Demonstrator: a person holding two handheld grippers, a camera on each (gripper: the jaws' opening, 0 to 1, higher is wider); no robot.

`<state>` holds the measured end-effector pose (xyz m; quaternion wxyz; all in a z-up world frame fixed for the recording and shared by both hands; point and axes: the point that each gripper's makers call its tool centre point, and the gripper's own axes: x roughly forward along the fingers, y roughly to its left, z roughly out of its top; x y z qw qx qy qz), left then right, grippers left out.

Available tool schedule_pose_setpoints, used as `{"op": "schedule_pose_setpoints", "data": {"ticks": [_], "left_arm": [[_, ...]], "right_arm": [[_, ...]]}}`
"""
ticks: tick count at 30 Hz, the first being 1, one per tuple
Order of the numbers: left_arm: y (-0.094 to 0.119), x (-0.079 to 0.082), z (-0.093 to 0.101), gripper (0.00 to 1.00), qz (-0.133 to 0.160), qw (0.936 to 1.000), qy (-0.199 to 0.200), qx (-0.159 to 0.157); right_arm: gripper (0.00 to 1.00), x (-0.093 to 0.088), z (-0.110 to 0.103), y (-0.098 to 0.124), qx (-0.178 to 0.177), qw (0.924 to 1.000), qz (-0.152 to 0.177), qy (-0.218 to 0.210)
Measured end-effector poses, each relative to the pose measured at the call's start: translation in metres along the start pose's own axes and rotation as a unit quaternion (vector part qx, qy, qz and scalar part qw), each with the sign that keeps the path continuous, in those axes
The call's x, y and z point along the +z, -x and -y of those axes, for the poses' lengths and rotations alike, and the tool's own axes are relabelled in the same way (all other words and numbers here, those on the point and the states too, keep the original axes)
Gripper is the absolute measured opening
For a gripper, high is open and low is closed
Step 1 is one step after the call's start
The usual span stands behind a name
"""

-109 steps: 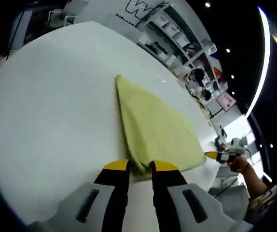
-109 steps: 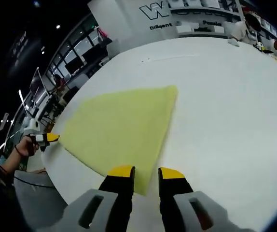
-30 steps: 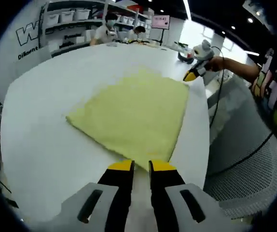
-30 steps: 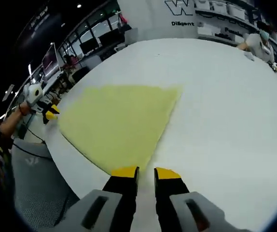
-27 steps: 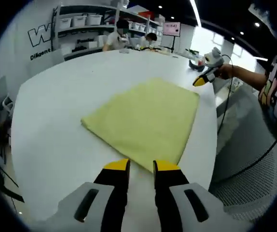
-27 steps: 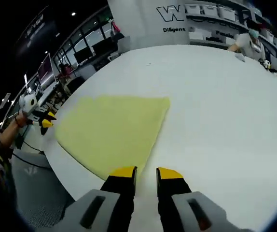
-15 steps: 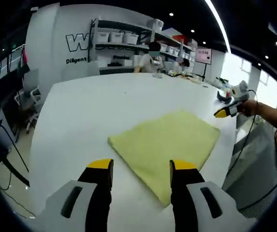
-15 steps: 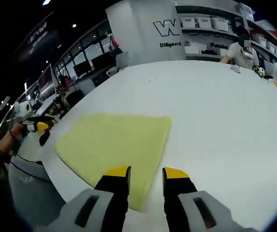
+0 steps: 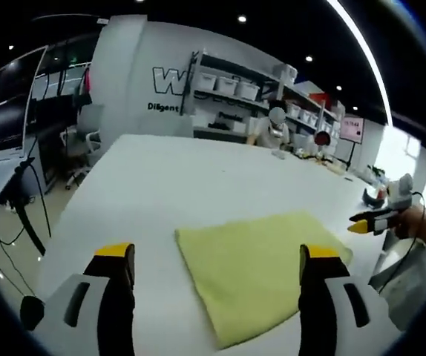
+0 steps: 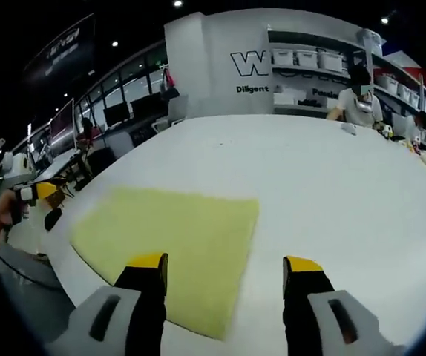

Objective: Fold the garment on the visible template until the final outline fits inside the template.

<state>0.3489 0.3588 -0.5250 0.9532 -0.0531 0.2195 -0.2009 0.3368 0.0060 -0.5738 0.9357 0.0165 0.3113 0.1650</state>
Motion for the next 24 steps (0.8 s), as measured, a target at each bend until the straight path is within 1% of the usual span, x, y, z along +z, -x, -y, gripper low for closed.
{"op": "schedule_pose_setpoints", "data": {"ticks": [2, 3, 5, 6, 7, 8, 9, 10, 13, 16, 19, 20, 22, 24], "left_arm": [[0.001, 0.001, 0.001, 0.93, 0.006, 0.9998, 0.012, 0.014], [0.001, 0.002, 0.001, 0.96, 0.009, 0.9996, 0.018, 0.021], [0.001, 0.001, -0.001, 0.99, 0.013, 0.9989, 0.022, 0.041], [0.001, -0.003, -0.006, 0.99, 0.01, 0.9972, 0.032, 0.067], [0.001, -0.004, -0.006, 0.99, 0.011, 0.9967, 0.031, 0.075], [0.001, -0.005, -0.006, 0.99, 0.012, 0.9961, 0.029, 0.083], [0.002, -0.006, -0.007, 0.99, 0.018, 0.995, 0.02, 0.096], [0.001, -0.008, -0.007, 0.99, 0.017, 0.9944, 0.014, 0.103], [0.001, -0.01, -0.006, 0.99, 0.024, 0.9937, 0.007, 0.11], [-0.002, -0.011, -0.009, 0.99, 0.033, 0.9926, 0.009, 0.117], [-0.004, -0.011, -0.01, 0.99, 0.029, 0.9924, 0.003, 0.12], [-0.002, -0.007, -0.013, 0.99, 0.035, 0.9908, -0.007, 0.13], [-0.004, -0.007, -0.015, 0.99, 0.037, 0.9903, -0.016, 0.133], [-0.007, -0.007, -0.017, 0.99, 0.034, 0.9911, -0.009, 0.128]], "right_arm": [[0.7, 0.001, 0.002, -0.001, -0.012, 0.9999, 0.005, -0.001], [0.75, 0.002, 0.003, -0.001, -0.018, 0.9998, 0.007, -0.001], [0.81, 0.003, 0.004, -0.004, -0.029, 0.9995, 0.015, 0.003], [0.85, 0.001, 0.002, -0.005, -0.036, 0.9993, 0.015, 0.002], [0.89, 0.001, 0.004, -0.006, -0.046, 0.9987, 0.02, 0.006], [0.92, 0.001, 0.004, -0.007, -0.049, 0.9985, 0.022, 0.007], [0.96, 0.0, 0.003, -0.009, -0.052, 0.9983, 0.023, 0.009], [0.97, 0.0, 0.002, -0.01, -0.052, 0.9983, 0.024, 0.011], [0.99, 0.001, 0.0, -0.01, -0.051, 0.9981, 0.03, 0.018], [0.99, 0.002, 0.003, -0.009, -0.055, 0.9975, 0.038, 0.022], [0.99, -0.002, 0.008, -0.009, -0.058, 0.9975, 0.038, 0.012], [0.99, -0.002, 0.009, -0.008, -0.059, 0.9975, 0.039, 0.009], [0.99, -0.004, 0.012, -0.009, -0.06, 0.9975, 0.037, 0.003], [0.99, -0.003, 0.015, -0.009, -0.065, 0.9972, 0.037, -0.003]]}}
